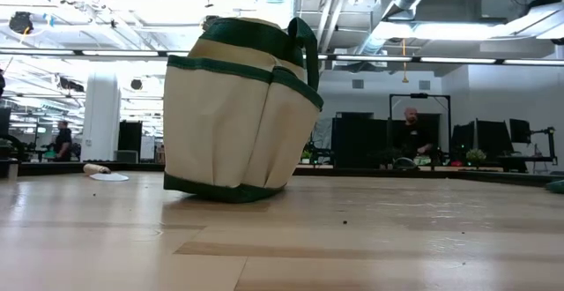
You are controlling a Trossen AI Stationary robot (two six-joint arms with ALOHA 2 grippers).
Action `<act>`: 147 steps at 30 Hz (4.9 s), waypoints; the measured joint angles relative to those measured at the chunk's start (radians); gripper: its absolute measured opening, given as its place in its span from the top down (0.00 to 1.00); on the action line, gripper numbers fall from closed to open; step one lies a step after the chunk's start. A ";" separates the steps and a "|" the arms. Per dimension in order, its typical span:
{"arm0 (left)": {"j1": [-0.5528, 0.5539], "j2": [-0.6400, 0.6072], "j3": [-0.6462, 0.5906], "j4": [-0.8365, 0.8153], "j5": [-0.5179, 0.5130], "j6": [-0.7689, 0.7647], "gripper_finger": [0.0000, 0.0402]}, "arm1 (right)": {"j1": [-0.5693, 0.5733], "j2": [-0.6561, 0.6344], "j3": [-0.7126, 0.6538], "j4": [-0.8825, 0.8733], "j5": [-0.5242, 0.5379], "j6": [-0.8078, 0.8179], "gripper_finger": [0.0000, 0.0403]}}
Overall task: Pick & Place Garden tools in Gardening bag
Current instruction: Put the brown trowel into the green gardening bag
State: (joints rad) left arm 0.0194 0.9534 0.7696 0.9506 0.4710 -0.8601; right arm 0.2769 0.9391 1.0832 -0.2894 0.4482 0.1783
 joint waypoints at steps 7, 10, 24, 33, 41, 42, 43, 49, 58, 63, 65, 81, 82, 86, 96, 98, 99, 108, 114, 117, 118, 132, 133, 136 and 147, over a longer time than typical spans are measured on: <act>0.058 -0.066 0.000 -0.304 -0.086 0.017 0.93 | 0.071 0.061 -0.476 0.619 0.079 0.111 0.85; 0.076 -0.070 0.000 -0.455 -0.136 0.016 0.99 | 0.079 0.138 -0.583 0.850 0.097 0.118 0.85; 0.095 -0.068 0.000 -0.844 -0.402 0.016 0.99 | 0.128 0.459 -0.591 1.217 0.204 0.035 0.85; 0.095 -0.068 0.000 -0.851 -0.438 0.017 0.99 | 0.014 0.506 -0.583 1.333 0.055 -0.029 0.85; 0.095 -0.068 0.000 -0.854 -0.438 0.015 0.99 | 0.031 0.397 -0.582 1.306 0.021 -0.141 0.85; 0.095 -0.068 0.000 -0.855 -0.438 0.015 0.99 | 0.040 0.371 -0.581 1.267 0.021 -0.155 0.85; 0.095 -0.068 0.000 -0.855 -0.438 0.015 0.99 | 0.045 0.347 -0.581 1.201 0.021 -0.158 0.85; 0.095 -0.068 0.000 -0.858 -0.451 0.017 0.99 | -0.005 0.331 -0.583 0.975 -0.005 -0.148 0.85; 0.095 -0.068 0.000 -0.858 -0.503 0.018 0.99 | -0.104 0.436 -0.583 1.178 -0.247 -0.159 0.85; 0.095 -0.068 0.000 -0.858 -0.523 0.018 0.99 | -0.124 0.467 -0.583 1.216 -0.292 -0.159 0.85; 0.095 -0.068 0.000 -0.858 -0.528 0.018 0.99 | -0.130 0.478 -0.583 1.212 -0.296 -0.159 0.85; 0.095 -0.068 0.000 -0.857 -0.584 0.018 0.99 | -0.153 0.504 -0.579 1.313 -0.373 -0.197 0.85; 0.095 -0.068 0.000 -0.857 -0.585 0.018 0.99 | -0.156 0.504 -0.577 1.315 -0.374 -0.202 0.85; 0.095 -0.068 0.000 -0.857 -0.597 0.018 0.99 | -0.178 0.505 -0.577 1.307 -0.404 -0.204 0.85; 0.095 -0.068 0.000 -0.853 -0.615 0.017 0.99 | -0.195 0.505 -0.577 1.246 -0.447 -0.210 0.85; 0.095 -0.068 0.000 -0.853 -0.621 0.017 0.99 | -0.195 0.505 -0.577 1.241 -0.452 -0.215 0.85; 0.095 -0.068 0.000 -0.853 -0.621 0.017 0.99 | -0.195 0.505 -0.577 1.241 -0.453 -0.215 0.85; 0.095 -0.068 0.000 -0.852 -0.622 0.017 0.99 | -0.195 0.557 -0.571 1.266 -0.453 -0.230 0.85; 0.095 -0.068 0.000 -0.853 -0.623 0.017 0.99 | -0.185 0.647 -0.514 1.270 -0.454 -0.231 0.85; 0.095 -0.068 0.000 -0.853 -0.623 0.017 0.99 | -0.186 0.688 -0.484 1.275 -0.474 -0.230 0.85; 0.095 -0.068 0.000 -0.853 -0.623 0.017 0.99 | -0.186 0.701 -0.480 1.272 -0.474 -0.226 0.85; 0.095 -0.068 0.000 -0.854 -0.623 0.017 0.99 | -0.186 0.815 -0.458 1.273 -0.467 -0.203 0.83; 0.095 -0.068 0.000 -0.854 -0.623 0.018 0.99 | -0.186 0.813 -0.455 1.271 -0.467 -0.203 0.83; 0.095 -0.068 0.000 -0.854 -0.623 0.018 0.99 | -0.188 0.816 -0.443 1.264 -0.466 -0.203 0.81; 0.095 -0.102 -0.001 -0.858 -0.574 0.122 0.86 | -0.189 0.770 -0.428 1.224 -0.466 -0.178 0.62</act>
State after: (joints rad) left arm 0.1146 0.8518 0.7689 0.0925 -0.1027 -0.7381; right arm 0.0879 1.7095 0.6548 0.9342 -0.0181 0.0006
